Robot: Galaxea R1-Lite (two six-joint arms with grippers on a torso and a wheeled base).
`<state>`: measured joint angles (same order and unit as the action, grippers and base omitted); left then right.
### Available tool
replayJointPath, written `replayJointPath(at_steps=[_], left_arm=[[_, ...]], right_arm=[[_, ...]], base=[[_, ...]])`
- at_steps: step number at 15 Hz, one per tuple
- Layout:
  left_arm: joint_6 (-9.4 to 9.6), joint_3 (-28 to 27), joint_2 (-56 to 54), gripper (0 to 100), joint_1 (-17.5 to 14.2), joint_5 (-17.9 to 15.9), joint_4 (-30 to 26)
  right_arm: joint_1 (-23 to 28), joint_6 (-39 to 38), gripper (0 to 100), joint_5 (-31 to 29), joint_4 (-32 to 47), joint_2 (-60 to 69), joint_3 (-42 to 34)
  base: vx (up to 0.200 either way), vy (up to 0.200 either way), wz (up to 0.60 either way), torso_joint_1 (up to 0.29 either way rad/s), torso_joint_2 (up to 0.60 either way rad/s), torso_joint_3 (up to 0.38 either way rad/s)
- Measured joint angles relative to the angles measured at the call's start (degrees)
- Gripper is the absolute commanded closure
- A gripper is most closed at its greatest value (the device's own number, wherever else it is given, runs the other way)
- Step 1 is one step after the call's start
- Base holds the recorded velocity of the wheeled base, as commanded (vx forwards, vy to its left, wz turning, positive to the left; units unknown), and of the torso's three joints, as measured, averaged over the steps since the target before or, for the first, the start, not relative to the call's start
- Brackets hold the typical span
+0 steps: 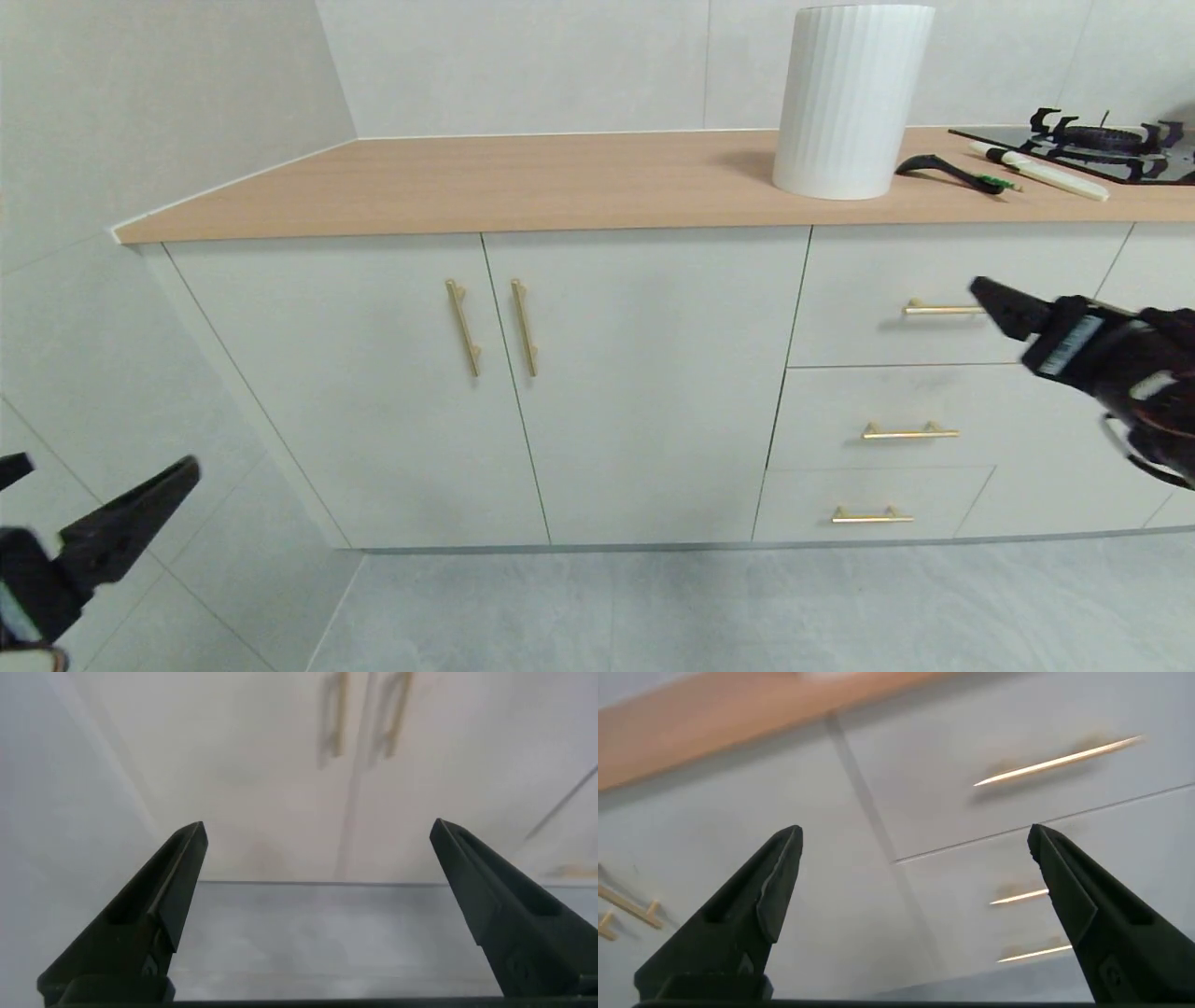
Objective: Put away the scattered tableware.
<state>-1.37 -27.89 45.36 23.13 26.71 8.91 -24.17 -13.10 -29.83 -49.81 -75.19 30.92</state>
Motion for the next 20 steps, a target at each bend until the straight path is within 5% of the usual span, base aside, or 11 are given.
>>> replayJointPath(at_steps=[2, 5, 8, 9, 10, 13, 16, 20], left_arm=[[3.15, 1.7, -9.6, 0, -1.6, 0.3, -5.9], [5.33, 2.8, -22.8, 0, -5.1, 0.3, -14.8], [5.11, 3.2, -33.5, 0, -9.0, 0.7, -22.5], [2.58, 3.2, -35.8, 0, -10.2, 1.5, -23.4], [0.26, 3.2, -37.2, 0, -11.4, 2.0, -23.8], [-0.79, 4.2, -39.3, 0, -15.8, 2.5, -23.9], [0.2, 6.5, -41.6, 0, -20.8, 0.2, -23.8], [1.55, 15.7, -44.8, 0, -23.4, -3.4, -19.7]], right_arm=[[3.1, 3.4, 0, 1.3, 5.7, 13.9, -4.9], [6.6, 7.6, 0, 3.1, 24.7, 35.4, -7.4], [10.1, 10.7, 0, 4.2, 43.4, 53.5, -7.3], [11.9, 11.9, 0, 5.0, 47.3, 58.5, -7.6], [13.2, 12.6, 0, 5.2, 49.0, 62.2, -8.3], [17.7, 13.3, 0, 4.1, 48.6, 67.8, -11.3], [22.9, 13.5, 0, 7.3, 48.5, 71.8, -14.9], [24.4, 13.5, 0, 14.3, 45.3, 74.6, -23.8]], base=[[0.0, 0.0, 0.0, 0.0, 0.0, 0.0], [0.0, 0.0, 0.0, 0.0, 0.0, 0.0], [0.0, 0.0, 0.0, 0.0, 0.0, 0.0], [0.0, 0.0, 0.0, 0.0, 0.0, 0.0], [0.0, 0.0, 0.0, 0.0, 0.0, 0.0], [0.0, 0.0, 0.0, 0.0, 0.0, 0.0], [0.0, 0.0, 0.0, 0.0, 0.0, 0.0], [0.0, 0.0, 0.0, 0.0, 0.0, 0.0]])
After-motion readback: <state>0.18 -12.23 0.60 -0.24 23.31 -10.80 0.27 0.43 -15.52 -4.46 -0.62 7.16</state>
